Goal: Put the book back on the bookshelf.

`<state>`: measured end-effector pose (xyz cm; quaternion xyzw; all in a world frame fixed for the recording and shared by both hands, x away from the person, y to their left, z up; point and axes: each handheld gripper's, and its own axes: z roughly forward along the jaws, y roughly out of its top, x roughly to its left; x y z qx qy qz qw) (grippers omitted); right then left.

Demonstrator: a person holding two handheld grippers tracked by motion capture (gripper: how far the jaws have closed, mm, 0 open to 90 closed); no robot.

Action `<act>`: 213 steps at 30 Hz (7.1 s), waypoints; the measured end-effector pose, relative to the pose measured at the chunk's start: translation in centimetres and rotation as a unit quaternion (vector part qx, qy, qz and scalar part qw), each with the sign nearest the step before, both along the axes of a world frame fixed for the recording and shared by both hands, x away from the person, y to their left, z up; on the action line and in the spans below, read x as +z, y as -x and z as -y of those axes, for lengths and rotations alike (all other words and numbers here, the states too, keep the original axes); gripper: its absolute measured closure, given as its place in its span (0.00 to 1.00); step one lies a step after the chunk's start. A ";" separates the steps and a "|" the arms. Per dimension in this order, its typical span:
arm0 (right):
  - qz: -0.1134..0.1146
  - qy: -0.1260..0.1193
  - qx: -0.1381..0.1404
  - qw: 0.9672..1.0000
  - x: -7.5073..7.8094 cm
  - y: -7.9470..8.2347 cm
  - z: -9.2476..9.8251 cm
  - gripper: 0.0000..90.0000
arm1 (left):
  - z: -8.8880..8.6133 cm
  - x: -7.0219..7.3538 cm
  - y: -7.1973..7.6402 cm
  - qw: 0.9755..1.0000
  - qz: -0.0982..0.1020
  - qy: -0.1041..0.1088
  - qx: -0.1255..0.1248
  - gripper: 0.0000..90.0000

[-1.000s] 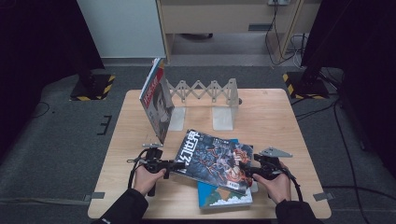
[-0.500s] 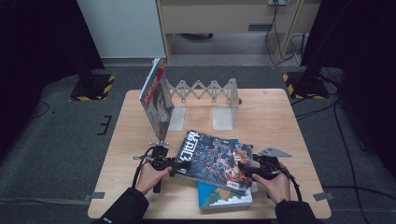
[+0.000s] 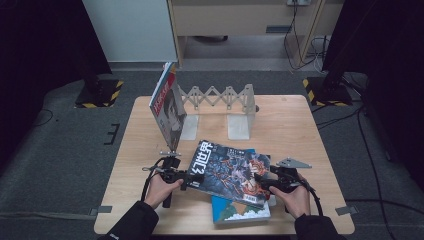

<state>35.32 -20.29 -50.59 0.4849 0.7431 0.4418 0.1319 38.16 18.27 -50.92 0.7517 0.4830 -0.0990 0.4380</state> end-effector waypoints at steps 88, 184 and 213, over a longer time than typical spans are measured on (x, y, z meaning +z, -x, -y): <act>-0.026 0.057 -0.076 0.995 -1.0 -1.1 6.9 0.23 | -0.4 11.8 0.0 0.987 0.013 0.149 0.061 0.91; -0.017 0.136 -0.060 0.989 -3.3 -1.5 7.2 0.02 | -5.9 24.4 -3.5 0.945 0.234 -0.034 0.227 0.91; -0.017 0.136 -0.060 0.989 -3.3 -1.5 7.2 0.02 | -5.9 24.8 -2.9 0.936 0.241 -0.084 0.243 0.91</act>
